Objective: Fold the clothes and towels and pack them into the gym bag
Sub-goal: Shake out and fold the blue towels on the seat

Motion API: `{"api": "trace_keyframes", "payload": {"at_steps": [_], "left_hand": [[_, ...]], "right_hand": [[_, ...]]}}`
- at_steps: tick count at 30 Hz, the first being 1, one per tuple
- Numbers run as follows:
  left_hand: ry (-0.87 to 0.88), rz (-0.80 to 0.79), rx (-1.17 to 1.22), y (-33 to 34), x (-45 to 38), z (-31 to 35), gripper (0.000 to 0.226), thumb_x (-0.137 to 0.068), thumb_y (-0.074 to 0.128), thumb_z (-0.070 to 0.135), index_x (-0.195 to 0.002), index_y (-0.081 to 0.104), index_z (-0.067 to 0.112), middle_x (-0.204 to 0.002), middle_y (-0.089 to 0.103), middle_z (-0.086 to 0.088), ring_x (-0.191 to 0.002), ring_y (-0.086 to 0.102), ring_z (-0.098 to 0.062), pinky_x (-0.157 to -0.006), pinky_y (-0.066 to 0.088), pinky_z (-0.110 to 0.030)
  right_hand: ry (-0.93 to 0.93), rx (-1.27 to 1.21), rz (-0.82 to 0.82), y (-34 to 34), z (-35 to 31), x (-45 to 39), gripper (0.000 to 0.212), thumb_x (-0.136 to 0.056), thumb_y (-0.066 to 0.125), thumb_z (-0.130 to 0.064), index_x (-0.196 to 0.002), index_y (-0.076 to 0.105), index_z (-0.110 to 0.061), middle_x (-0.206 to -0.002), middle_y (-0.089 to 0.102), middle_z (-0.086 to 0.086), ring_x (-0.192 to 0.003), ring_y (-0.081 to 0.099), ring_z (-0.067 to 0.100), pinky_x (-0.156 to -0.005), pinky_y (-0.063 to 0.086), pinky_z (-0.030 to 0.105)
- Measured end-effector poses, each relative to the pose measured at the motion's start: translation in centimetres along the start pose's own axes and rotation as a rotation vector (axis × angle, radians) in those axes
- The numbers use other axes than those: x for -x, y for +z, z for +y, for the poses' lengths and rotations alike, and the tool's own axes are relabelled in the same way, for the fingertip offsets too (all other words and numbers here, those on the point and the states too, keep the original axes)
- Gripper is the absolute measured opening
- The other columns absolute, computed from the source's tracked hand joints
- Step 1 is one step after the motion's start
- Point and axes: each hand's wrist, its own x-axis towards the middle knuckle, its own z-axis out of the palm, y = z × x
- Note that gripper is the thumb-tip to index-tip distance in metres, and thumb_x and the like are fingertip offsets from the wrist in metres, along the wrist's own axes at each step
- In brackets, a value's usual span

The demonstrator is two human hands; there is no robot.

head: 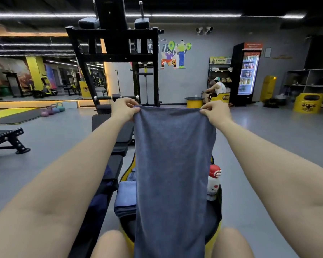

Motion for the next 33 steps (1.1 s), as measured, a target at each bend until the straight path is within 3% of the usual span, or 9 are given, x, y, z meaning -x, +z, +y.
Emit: {"api": "trace_keyframes", "payload": {"at_steps": [3, 7, 9, 16, 20, 24, 28, 30, 33], "left_hand": [[-0.049, 0.035, -0.049, 1.2, -1.3, -2.2, 0.008, -0.088, 0.065, 0.009, -0.095, 0.068, 0.012, -0.092, 0.061, -0.004, -0.086, 0.057, -0.017, -0.055, 0.049, -0.019], [-0.1, 0.037, -0.035, 2.7, -4.1, -4.9, 0.007, -0.087, 0.065, 0.009, -0.088, 0.067, 0.016, -0.091, 0.063, -0.002, -0.09, 0.059, -0.019, -0.075, 0.055, -0.032], [-0.122, 0.056, -0.029, 3.4, -5.2, -6.0, 0.008, -0.087, 0.065, 0.01, -0.089, 0.067, 0.017, -0.09, 0.063, -0.001, -0.089, 0.059, -0.017, -0.081, 0.053, -0.032], [-0.192, 0.005, -0.067, 6.5, -5.1, -11.9, 0.01, -0.085, 0.062, 0.006, -0.088, 0.069, 0.013, -0.086, 0.064, -0.003, -0.085, 0.059, -0.018, -0.075, 0.056, -0.031], [-0.255, -0.039, -0.088, 8.1, -2.5, -16.0, 0.013, -0.083, 0.061, 0.002, -0.083, 0.065, 0.015, -0.073, 0.059, 0.002, -0.079, 0.056, -0.018, -0.083, 0.054, -0.037], [-0.312, -0.088, -0.099, 9.7, 0.8, -19.1, 0.015, -0.082, 0.061, 0.0, -0.08, 0.063, 0.015, -0.067, 0.056, 0.008, -0.078, 0.055, -0.017, -0.081, 0.052, -0.032], [-0.398, -0.141, -0.109, 10.9, 3.9, -21.6, 0.018, -0.084, 0.06, 0.002, -0.077, 0.061, 0.018, -0.073, 0.059, 0.003, -0.078, 0.056, -0.018, -0.068, 0.047, -0.027], [-0.422, -0.166, -0.106, 11.4, 5.4, -22.5, 0.013, -0.085, 0.06, 0.001, -0.081, 0.062, 0.013, -0.081, 0.061, -0.004, -0.08, 0.055, -0.019, -0.069, 0.044, -0.027], [-0.44, -0.214, -0.095, 11.8, 7.8, -23.5, 0.009, -0.087, 0.059, -0.001, -0.086, 0.061, 0.008, -0.087, 0.06, -0.007, -0.084, 0.054, -0.017, -0.074, 0.043, -0.026]], "right_hand": [[0.024, -0.028, -0.027, 2.6, 1.0, -0.9, 0.016, -0.091, 0.063, -0.017, -0.102, 0.072, -0.009, -0.108, 0.069, 0.009, -0.102, 0.06, 0.025, -0.08, 0.042, 0.026], [0.058, -0.034, -0.013, 5.9, 1.9, -3.0, 0.016, -0.093, 0.059, -0.017, -0.101, 0.072, -0.012, -0.109, 0.068, 0.009, -0.1, 0.059, 0.025, -0.079, 0.042, 0.027], [0.071, -0.039, -0.015, 7.4, 2.2, -3.8, 0.018, -0.095, 0.057, -0.017, -0.103, 0.072, -0.012, -0.109, 0.068, 0.006, -0.102, 0.057, 0.025, -0.08, 0.042, 0.028], [0.153, -0.012, -0.143, 13.0, 5.8, -3.0, 0.021, -0.094, 0.057, -0.021, -0.108, 0.071, -0.015, -0.113, 0.068, 0.009, -0.106, 0.059, 0.028, -0.085, 0.045, 0.03], [0.201, 0.005, -0.232, 15.4, 8.2, 0.2, 0.021, -0.095, 0.057, -0.022, -0.109, 0.071, -0.018, -0.112, 0.068, 0.007, -0.107, 0.059, 0.028, -0.079, 0.041, 0.027], [0.231, 0.003, -0.323, 17.4, 10.4, 3.7, 0.018, -0.094, 0.057, -0.022, -0.104, 0.072, -0.018, -0.107, 0.069, 0.008, -0.098, 0.062, 0.03, -0.084, 0.052, 0.037], [0.274, -0.008, -0.38, 18.7, 12.2, 7.3, 0.018, -0.094, 0.056, -0.019, -0.1, 0.073, -0.018, -0.101, 0.07, 0.01, -0.086, 0.064, 0.03, -0.077, 0.056, 0.046], [0.283, -0.016, -0.415, 19.3, 12.9, 8.9, 0.018, -0.095, 0.056, -0.018, -0.101, 0.072, -0.016, -0.099, 0.07, 0.009, -0.081, 0.063, 0.025, -0.078, 0.056, 0.045], [0.292, 0.029, -0.477, 19.9, 14.0, 11.4, 0.019, -0.095, 0.055, -0.019, -0.105, 0.071, -0.016, -0.098, 0.071, 0.009, -0.074, 0.059, 0.02, -0.075, 0.049, 0.031]]}}
